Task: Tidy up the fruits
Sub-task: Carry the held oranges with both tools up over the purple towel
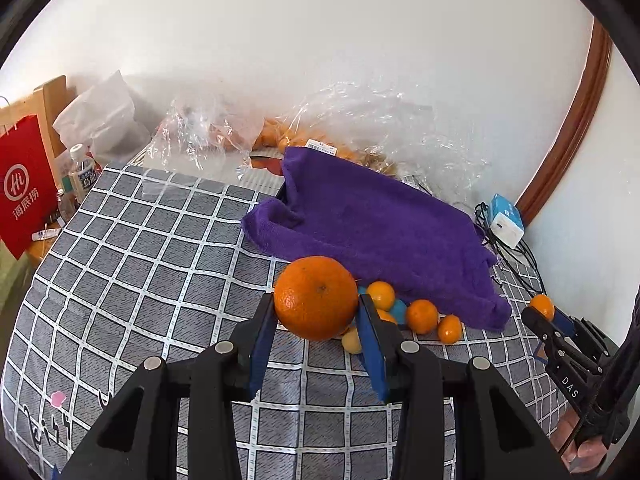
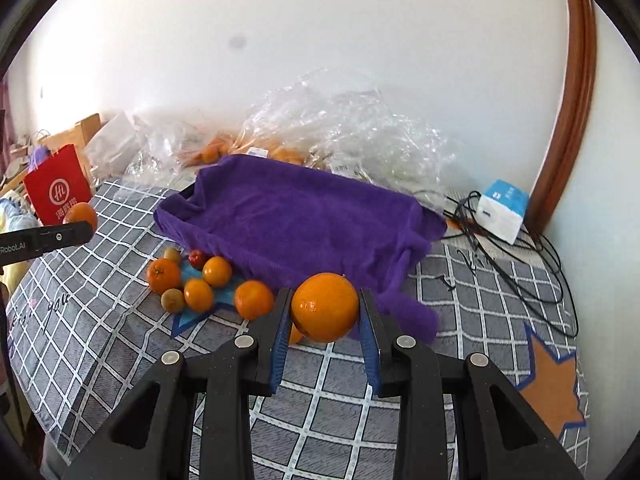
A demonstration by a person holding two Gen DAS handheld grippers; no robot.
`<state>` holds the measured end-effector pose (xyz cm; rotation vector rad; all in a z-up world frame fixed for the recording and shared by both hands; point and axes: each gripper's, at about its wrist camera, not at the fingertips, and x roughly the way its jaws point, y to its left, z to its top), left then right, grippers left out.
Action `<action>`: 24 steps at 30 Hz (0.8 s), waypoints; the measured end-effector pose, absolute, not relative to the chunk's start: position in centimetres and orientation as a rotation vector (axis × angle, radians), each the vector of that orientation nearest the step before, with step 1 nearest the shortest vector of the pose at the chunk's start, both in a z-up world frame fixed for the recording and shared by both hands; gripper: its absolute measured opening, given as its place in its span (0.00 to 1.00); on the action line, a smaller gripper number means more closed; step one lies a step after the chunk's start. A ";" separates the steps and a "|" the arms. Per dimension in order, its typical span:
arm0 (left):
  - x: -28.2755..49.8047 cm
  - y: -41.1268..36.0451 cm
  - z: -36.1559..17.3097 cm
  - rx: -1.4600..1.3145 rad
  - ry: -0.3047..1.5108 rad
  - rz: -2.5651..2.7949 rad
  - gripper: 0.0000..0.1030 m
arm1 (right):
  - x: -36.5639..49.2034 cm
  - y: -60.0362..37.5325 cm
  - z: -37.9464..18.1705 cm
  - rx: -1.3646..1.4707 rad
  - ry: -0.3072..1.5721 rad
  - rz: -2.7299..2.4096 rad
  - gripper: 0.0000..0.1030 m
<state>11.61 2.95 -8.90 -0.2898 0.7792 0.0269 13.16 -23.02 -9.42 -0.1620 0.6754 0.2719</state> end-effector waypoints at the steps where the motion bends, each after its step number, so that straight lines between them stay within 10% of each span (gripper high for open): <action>1: 11.6 2.9 -8.8 -0.289 0.780 0.026 0.37 | 13.4 -22.9 -9.2 -0.169 0.676 0.272 0.31; 24: 14.9 9.1 -8.9 -0.140 0.816 -0.177 0.37 | 12.6 -17.1 -8.0 0.083 0.730 0.107 0.31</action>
